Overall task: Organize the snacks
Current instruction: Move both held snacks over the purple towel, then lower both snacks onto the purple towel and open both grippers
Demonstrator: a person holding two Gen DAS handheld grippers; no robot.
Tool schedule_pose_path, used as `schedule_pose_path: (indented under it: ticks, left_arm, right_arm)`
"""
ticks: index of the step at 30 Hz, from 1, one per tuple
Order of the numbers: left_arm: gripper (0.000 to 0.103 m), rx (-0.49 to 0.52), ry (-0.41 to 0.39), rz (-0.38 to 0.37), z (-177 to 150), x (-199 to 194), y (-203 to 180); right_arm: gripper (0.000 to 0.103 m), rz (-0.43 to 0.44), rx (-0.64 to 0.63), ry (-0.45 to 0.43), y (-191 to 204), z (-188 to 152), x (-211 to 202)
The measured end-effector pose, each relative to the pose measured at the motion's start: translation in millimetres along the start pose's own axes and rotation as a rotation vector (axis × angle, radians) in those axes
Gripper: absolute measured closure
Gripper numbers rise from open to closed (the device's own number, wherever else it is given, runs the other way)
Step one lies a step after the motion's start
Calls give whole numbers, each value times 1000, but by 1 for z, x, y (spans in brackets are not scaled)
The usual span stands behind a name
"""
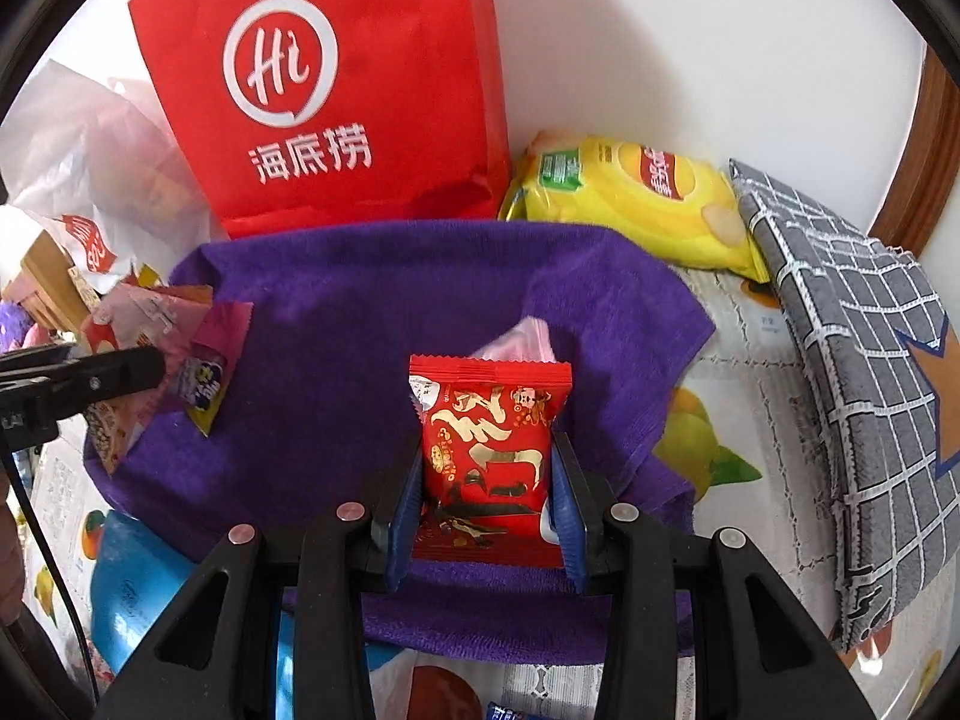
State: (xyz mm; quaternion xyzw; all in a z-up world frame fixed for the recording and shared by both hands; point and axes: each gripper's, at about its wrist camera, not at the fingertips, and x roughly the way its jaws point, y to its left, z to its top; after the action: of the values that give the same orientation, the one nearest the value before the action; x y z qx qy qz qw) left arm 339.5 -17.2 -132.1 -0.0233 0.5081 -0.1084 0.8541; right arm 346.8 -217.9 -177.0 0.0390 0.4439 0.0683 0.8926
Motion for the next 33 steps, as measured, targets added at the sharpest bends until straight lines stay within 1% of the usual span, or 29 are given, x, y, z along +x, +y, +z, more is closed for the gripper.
schedule_pose_path:
  ticks: [6, 8, 10, 12, 16, 19, 20, 21, 22, 24, 28, 31, 33]
  left_arm:
    - [64, 0, 0, -1, 1, 2, 1]
    - [64, 0, 1, 0, 1, 2, 1]
    - [63, 1, 3, 0, 1, 2, 1]
    - [61, 3, 4, -2, 1, 2, 0]
    - [57, 7, 7, -4, 1, 3, 0]
    - [49, 11, 9, -5, 2, 4, -1]
    - [44, 12, 7, -3, 2, 4, -1]
    - [39, 11, 4, 4, 2, 4, -2]
    - [38, 10, 2, 10, 2, 3, -2]
    - [36, 10, -2, 18, 2, 1, -2]
    - [32, 5, -21, 6, 4, -11, -2]
    - [31, 7, -42, -5, 5, -23, -2]
    - [31, 7, -54, -10, 5, -31, -3]
  right_arm:
    - [62, -15, -16, 4, 4, -2, 5]
    - [60, -23, -30, 2, 6, -2, 4]
    - [51, -28, -40, -6, 8, -3, 1]
    - [45, -30, -52, -26, 10, -2, -4]
    - [38, -41, -52, -66, 9, 2, -18]
    - [37, -52, -22, -89, 2, 1, -33]
    - [37, -54, -10, -93, -1, -1, -37]
    - [37, -50, 7, -97, -5, -4, -42]
    - [37, -38, 24, -99, -8, -8, -47]
    - [37, -33, 49, -94, -12, -15, -53]
    - [37, -75, 59, -65, -17, -35, -63]
    - [37, -94, 59, -28, -21, -53, -63]
    - [37, -90, 61, 7, -29, -64, -62]
